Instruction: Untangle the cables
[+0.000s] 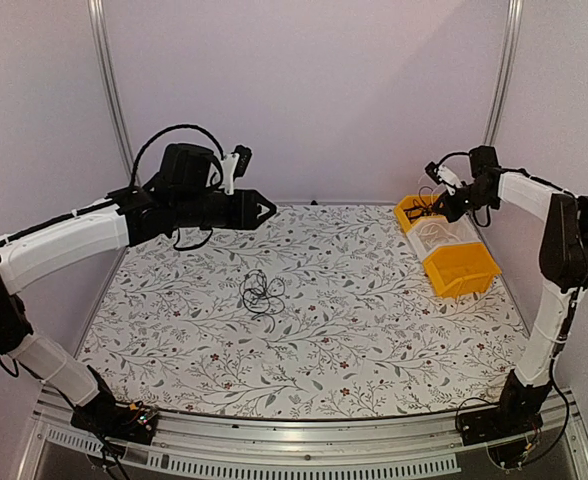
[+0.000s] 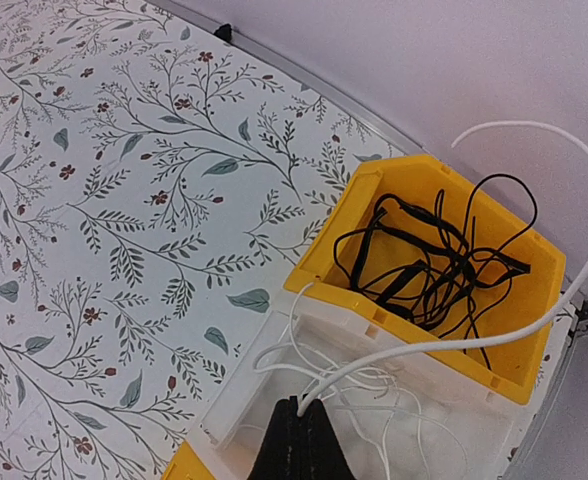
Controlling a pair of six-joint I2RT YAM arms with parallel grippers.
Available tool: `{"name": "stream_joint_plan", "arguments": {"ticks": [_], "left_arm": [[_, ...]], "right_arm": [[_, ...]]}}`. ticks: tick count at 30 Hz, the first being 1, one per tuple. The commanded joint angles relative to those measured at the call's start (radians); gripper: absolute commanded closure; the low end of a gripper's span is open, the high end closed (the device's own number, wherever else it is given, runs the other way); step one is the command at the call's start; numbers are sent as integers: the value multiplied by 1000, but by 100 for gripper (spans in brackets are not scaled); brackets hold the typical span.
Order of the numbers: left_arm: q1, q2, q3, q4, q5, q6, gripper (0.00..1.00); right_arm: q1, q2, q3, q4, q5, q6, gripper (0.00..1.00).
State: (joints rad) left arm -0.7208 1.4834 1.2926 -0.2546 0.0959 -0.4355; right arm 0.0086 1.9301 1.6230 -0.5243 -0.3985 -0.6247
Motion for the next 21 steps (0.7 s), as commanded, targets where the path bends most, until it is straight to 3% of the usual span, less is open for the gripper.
{"name": "stream_joint_plan", "arguments": {"ticks": [1, 21], "left_arm": [[-8, -25, -34, -11, -14, -22, 57], [-8, -74, -106, -2, -40, -62, 57]], "right_arm": [[-1, 50, 23, -49, -7, 10, 100], [-1, 277, 166, -215, 165, 53, 100]]}}
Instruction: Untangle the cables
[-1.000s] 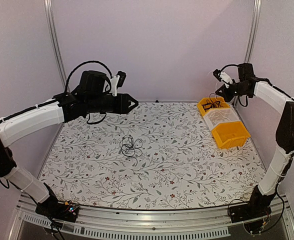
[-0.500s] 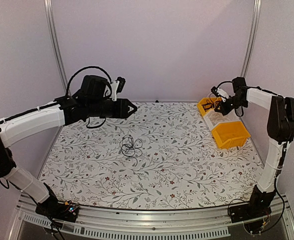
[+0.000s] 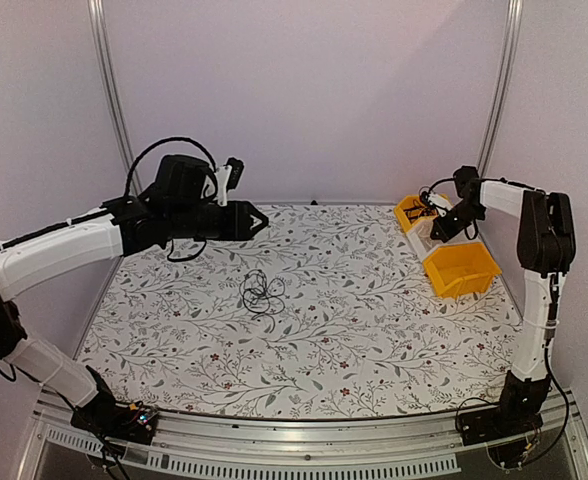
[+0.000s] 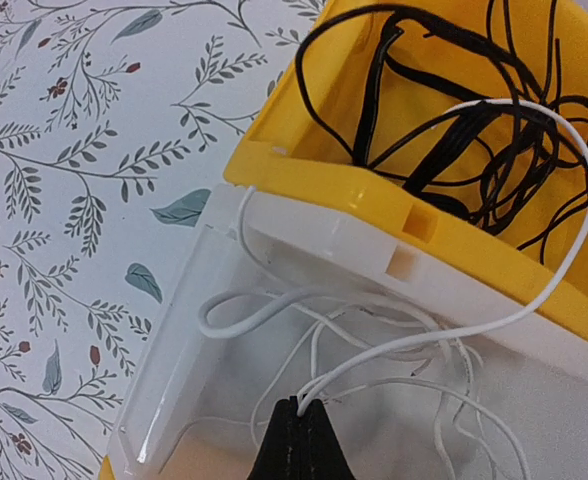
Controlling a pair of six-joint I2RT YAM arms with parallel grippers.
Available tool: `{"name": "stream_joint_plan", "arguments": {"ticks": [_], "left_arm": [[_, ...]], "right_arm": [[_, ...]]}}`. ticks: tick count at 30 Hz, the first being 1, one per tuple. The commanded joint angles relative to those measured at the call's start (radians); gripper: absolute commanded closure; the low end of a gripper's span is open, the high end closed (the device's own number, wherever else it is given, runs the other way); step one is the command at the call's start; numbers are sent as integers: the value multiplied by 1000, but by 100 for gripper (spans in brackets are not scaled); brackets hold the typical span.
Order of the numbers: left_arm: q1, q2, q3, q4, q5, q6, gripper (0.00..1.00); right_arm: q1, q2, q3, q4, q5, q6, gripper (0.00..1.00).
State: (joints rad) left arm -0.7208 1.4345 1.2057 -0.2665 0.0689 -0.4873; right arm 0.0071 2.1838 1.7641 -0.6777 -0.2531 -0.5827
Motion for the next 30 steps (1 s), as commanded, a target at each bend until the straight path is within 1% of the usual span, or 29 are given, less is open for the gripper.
{"name": "stream_joint_plan", "arguments": {"ticks": [1, 4, 10, 11, 15, 25, 27, 30], "left_arm": [[-9, -29, -22, 12, -13, -12, 57], [-8, -37, -35, 20, -16, -18, 57], [-8, -36, -43, 34, -11, -23, 57], [-8, -36, -43, 35, -11, -23, 57], [-8, -37, -47, 35, -12, -21, 57], [-8, -37, -65, 51, -14, -26, 57], [-8, -35, -63, 53, -14, -26, 57], [-8, -28, -61, 58, -11, -26, 57]], "right_arm": [[1, 15, 17, -57, 7, 6, 100], [0, -44, -21, -10, -11, 10, 100], [1, -138, -84, 48, 16, 3, 100], [-27, -151, -95, 62, 14, 2, 100], [-36, -228, -142, 112, 13, -7, 100], [-38, -348, -261, 123, -33, -65, 100], [-38, -383, -289, 162, -40, -61, 100], [-38, -431, -348, 273, -34, -49, 100]]}}
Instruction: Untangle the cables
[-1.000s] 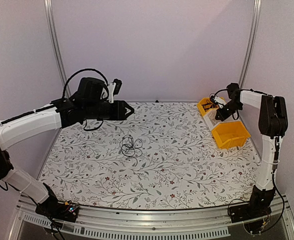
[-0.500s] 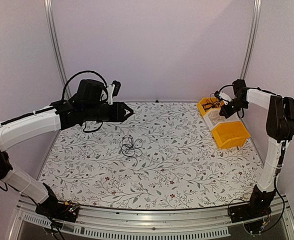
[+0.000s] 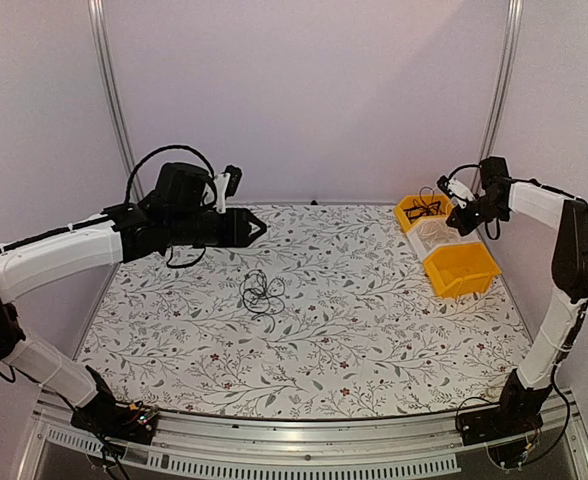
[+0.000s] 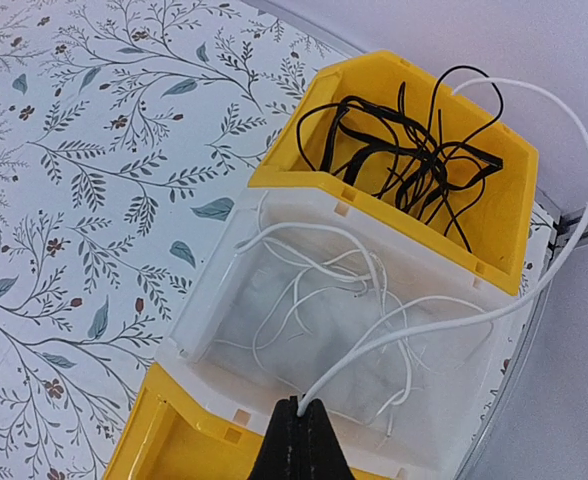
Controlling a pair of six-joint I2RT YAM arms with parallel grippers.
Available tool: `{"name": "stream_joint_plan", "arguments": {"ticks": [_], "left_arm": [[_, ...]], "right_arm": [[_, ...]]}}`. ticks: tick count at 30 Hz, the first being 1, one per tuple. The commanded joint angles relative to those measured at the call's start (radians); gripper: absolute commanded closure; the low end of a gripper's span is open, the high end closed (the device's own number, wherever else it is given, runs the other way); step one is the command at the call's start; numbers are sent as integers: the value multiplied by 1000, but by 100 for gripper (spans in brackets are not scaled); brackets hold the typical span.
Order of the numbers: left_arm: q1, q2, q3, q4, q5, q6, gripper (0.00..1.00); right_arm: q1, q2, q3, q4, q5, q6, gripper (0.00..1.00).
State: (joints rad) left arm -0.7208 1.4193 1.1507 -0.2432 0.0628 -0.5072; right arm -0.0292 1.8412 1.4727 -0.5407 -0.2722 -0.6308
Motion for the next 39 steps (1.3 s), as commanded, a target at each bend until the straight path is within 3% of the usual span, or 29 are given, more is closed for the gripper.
{"name": "stream_joint_plan", "arguments": {"ticks": [1, 4, 9, 27, 39], "left_arm": [[-8, -6, -5, 35, -3, -6, 57], [-8, 12, 13, 32, 12, -5, 57], [-8, 37, 57, -2, 17, 18, 57], [-8, 41, 40, 0, 16, 11, 57], [-9, 25, 31, -11, 13, 0, 57]], "right_arm": [[-1, -109, -75, 180, -14, 6, 100], [-1, -109, -52, 227, -24, 22, 100], [-2, -15, 86, 121, -48, 32, 100], [-1, -35, -15, -134, -149, -136, 100], [-1, 118, 104, -234, -98, -95, 100]]}}
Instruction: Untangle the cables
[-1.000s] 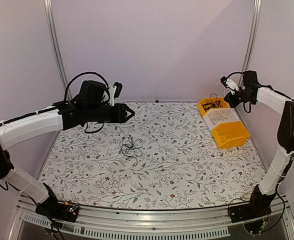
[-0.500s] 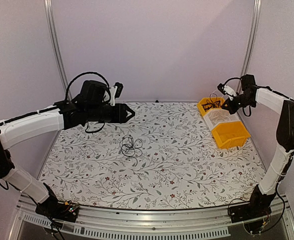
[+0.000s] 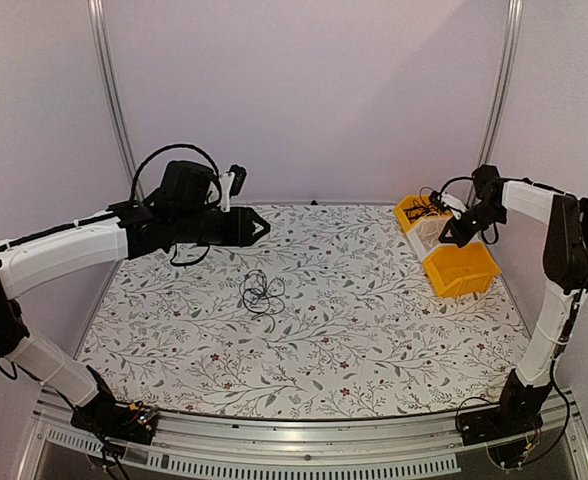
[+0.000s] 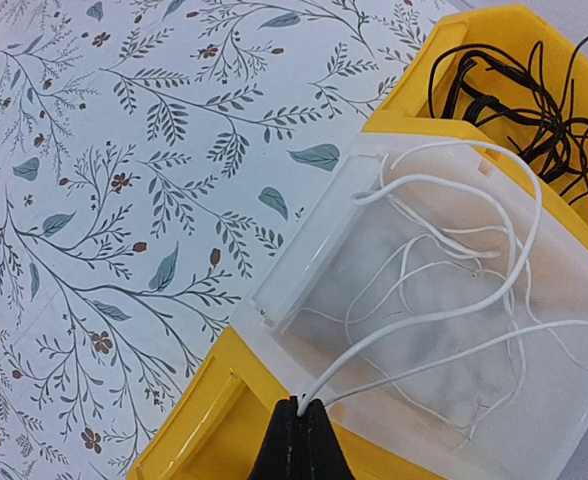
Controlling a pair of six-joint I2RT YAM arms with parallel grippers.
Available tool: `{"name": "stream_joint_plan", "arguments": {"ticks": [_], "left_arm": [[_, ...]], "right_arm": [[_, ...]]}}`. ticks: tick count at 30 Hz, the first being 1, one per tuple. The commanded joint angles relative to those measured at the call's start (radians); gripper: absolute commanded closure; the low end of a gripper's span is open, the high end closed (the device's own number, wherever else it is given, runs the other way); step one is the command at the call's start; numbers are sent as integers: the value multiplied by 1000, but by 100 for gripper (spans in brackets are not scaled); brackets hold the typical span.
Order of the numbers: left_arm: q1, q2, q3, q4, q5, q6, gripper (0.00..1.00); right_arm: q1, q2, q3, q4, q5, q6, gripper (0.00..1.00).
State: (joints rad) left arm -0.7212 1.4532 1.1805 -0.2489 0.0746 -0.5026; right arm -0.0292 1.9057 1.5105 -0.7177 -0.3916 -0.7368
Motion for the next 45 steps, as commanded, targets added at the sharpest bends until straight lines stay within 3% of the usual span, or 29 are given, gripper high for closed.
{"name": "stream_joint_plan", "arguments": {"ticks": [1, 25, 32, 45], "left_arm": [[-9, -12, 0, -9, 0, -5, 57], [-8, -16, -5, -20, -10, -20, 57], [-8, -12, -19, 0, -8, -20, 57], [-6, 13, -22, 26, 8, -11, 57]], "right_arm": [[-1, 69, 82, -70, 25, 11, 100], [-14, 299, 297, -78, 202, 19, 100], [-18, 279, 273, -66, 214, -3, 100], [-18, 27, 175, 44, 139, -26, 100]]}}
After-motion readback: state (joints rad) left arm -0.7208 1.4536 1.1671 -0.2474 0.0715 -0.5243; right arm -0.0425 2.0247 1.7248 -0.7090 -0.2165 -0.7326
